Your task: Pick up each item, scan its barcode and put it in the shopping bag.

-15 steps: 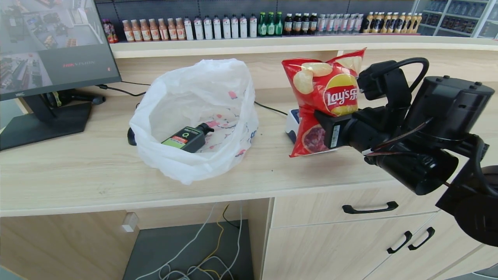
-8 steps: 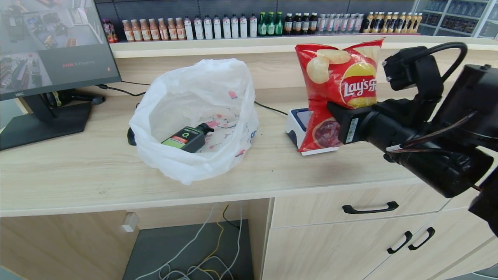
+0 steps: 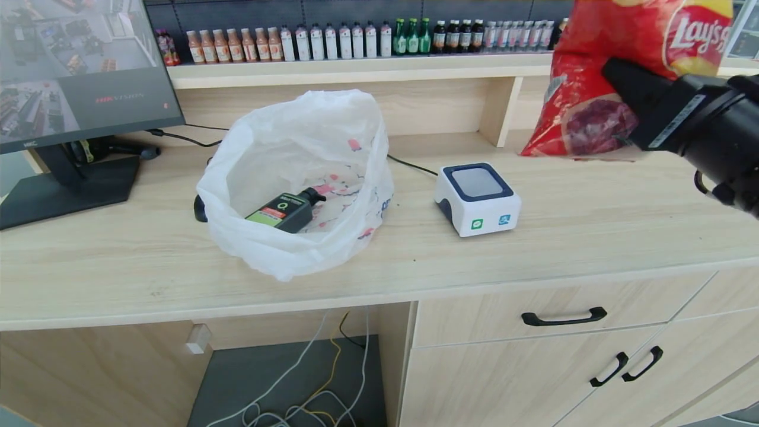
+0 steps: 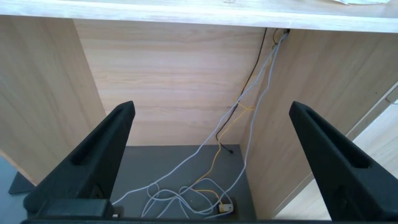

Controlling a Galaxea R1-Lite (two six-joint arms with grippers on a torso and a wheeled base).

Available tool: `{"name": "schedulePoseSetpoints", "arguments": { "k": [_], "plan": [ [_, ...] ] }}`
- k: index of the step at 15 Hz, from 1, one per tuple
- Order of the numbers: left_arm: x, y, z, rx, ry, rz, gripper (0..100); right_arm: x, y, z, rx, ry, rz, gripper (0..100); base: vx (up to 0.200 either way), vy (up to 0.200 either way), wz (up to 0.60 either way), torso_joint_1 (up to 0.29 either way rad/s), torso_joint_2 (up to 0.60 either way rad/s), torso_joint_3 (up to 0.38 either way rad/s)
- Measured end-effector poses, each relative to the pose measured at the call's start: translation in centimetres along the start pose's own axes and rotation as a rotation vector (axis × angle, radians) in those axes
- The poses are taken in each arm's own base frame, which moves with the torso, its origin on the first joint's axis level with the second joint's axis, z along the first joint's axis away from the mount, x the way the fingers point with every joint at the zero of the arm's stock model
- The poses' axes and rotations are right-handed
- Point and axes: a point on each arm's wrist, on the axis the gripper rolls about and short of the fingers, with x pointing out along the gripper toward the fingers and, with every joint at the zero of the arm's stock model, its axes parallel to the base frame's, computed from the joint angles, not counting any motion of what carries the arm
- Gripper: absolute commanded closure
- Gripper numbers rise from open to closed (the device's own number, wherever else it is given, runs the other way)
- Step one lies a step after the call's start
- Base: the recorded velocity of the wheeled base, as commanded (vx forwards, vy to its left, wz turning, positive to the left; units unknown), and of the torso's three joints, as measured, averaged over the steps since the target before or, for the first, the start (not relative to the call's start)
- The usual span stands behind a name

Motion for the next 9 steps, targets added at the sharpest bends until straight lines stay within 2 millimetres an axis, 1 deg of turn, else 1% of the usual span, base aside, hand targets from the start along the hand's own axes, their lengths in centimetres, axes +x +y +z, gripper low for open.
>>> {"name": "schedulePoseSetpoints", "arguments": {
  "k": [2, 3, 5, 7, 9],
  "plan": [
    [0.0, 0.0, 0.0, 0.0, 0.0, 0.0, 0, 0.1, -0.1, 0.8, 0.04, -0.133, 0.105, 100, 0.0, 0.0, 0.0, 0.0, 0.0, 0.0],
    [0.0, 0.0, 0.0, 0.0, 0.0, 0.0, 0, 0.2, -0.5, 0.4, 0.031, -0.171, 0.136, 100, 0.0, 0.0, 0.0, 0.0, 0.0, 0.0],
    [0.0, 0.0, 0.0, 0.0, 0.0, 0.0, 0, -0.2, -1.0, -1.0, 0.004, -0.206, 0.173, 100, 0.0, 0.0, 0.0, 0.0, 0.0, 0.0],
    [0.0, 0.0, 0.0, 0.0, 0.0, 0.0, 0, -1.3, -1.4, -2.7, -0.07, -0.214, 0.165, 100, 0.0, 0.0, 0.0, 0.0, 0.0, 0.0],
    [0.0, 0.0, 0.0, 0.001, 0.0, 0.0, 0, -1.7, -1.4, -3.3, -0.119, -0.23, 0.158, 100, 0.0, 0.0, 0.0, 0.0, 0.0, 0.0]
  ]
}}
